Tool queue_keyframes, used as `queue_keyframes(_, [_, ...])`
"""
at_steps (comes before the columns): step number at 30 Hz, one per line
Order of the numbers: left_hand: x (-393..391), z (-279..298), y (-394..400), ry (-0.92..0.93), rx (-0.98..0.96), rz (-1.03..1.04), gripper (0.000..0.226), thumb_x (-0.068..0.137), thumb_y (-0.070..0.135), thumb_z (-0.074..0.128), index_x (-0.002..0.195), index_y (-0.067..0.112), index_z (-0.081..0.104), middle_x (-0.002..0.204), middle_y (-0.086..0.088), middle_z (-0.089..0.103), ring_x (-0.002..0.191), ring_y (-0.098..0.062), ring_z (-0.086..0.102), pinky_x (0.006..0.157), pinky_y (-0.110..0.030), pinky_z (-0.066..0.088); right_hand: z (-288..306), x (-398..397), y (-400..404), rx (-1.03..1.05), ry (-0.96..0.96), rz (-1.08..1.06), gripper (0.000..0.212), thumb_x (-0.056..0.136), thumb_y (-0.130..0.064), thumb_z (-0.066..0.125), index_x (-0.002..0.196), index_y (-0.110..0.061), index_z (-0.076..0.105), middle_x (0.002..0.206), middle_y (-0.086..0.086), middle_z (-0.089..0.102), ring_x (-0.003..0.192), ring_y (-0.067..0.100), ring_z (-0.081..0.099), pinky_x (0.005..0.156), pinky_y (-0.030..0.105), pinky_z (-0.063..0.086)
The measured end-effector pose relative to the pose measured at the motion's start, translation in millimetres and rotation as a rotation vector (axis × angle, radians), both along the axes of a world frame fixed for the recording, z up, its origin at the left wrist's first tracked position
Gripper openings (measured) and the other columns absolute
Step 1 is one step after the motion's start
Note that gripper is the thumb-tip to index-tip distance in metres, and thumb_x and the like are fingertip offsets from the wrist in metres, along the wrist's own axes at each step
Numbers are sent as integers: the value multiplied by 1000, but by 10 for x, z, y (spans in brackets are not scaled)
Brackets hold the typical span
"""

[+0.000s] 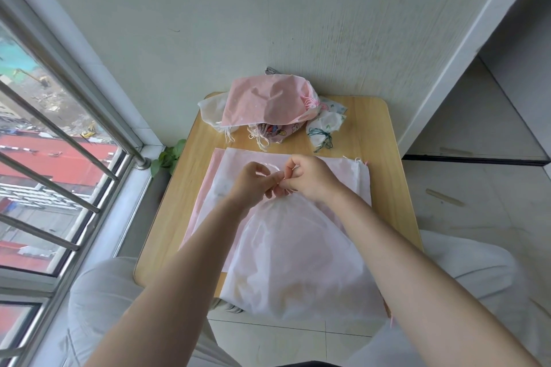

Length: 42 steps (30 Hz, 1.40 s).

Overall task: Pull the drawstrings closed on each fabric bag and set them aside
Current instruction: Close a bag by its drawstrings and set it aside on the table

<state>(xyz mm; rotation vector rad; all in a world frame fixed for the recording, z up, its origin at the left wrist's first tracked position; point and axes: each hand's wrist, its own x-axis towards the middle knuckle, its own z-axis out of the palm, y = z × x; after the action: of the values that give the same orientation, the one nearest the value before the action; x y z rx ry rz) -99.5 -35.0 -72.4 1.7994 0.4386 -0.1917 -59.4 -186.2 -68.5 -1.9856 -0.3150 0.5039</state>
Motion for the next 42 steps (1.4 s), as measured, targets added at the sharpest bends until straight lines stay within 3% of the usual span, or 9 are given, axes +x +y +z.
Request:
queue_keyframes(4, [-23, 16, 18, 78, -81, -42, 13, 88, 16, 63, 85, 3, 62, 75, -11, 71, 63, -17, 58, 56, -24, 42, -12, -10, 14, -88, -89, -7, 16, 79, -2, 72, 79, -11, 59, 68, 4, 72, 62, 13, 64, 59, 18, 46])
queue_keyframes(11, [-56, 113, 84, 123, -126, 0, 14, 78, 4, 75, 89, -4, 75, 89, -23, 72, 71, -19, 65, 72, -26, 59, -27, -20, 31, -193, -189, 21, 6, 82, -9, 71, 82, -12, 66, 69, 0, 71, 66, 12, 67, 68, 26, 51])
queue_keyframes(16, [-29, 152, 58, 176, 117, -129, 14, 72, 23, 85, 79, 13, 79, 71, -4, 64, 64, -14, 50, 62, -25, 41, -24, -23, 27, -203, -195, 10, 5, 83, -11, 71, 84, -14, 67, 71, -1, 70, 68, 11, 67, 67, 24, 50])
queue_keyframes(19, [-2, 141, 21, 159, 249, -148, 23, 71, 33, 86, 81, 13, 79, 64, 1, 58, 57, -10, 46, 52, -19, 35, -30, -15, 17, -209, -201, 3, 6, 82, -11, 72, 87, -13, 70, 75, 0, 71, 73, 14, 67, 73, 28, 53])
queue_keyframes(26, [8, 45, -8, 12, 520, -250, 20, 86, 29, 72, 84, 9, 76, 84, -12, 68, 72, -17, 52, 62, -26, 39, 19, 28, 22, -562, -326, 300, 16, 95, -18, 58, 103, -14, 70, 104, 4, 69, 95, 23, 61, 75, 30, 46])
queue_keyframes(29, [-22, 32, -2, -42, 606, -307, 20, 90, 31, 67, 88, 12, 72, 79, 1, 62, 77, -17, 53, 61, -25, 37, -2, 97, -2, -484, -142, 288, 15, 96, -19, 55, 102, -14, 68, 103, 3, 67, 94, 21, 60, 78, 29, 46])
queue_keyframes(34, [-49, -63, -9, -125, 692, -323, 15, 89, 33, 68, 93, 18, 71, 96, 2, 68, 96, -19, 59, 80, -30, 44, 9, 137, -48, -135, 438, 191, 18, 99, -17, 53, 82, -13, 60, 64, -1, 42, 53, 10, 35, 49, 22, 28])
queue_keyframes(39, [-133, -125, -69, -297, 720, -99, 25, 76, 29, 79, 77, 18, 56, 74, 8, 55, 73, -15, 51, 61, -28, 35, -13, 171, -110, 29, 733, 100, 24, 100, -14, 45, 78, -14, 54, 63, -2, 33, 52, 10, 26, 50, 23, 21])
queue_keyframes(42, [-174, -108, -147, -314, 638, -98, 12, 81, 19, 71, 75, 20, 60, 71, 11, 58, 67, -11, 54, 63, -29, 45, -21, 166, -91, 69, 766, 47, 26, 100, -14, 46, 74, -15, 54, 62, -3, 33, 52, 9, 26, 51, 23, 21])
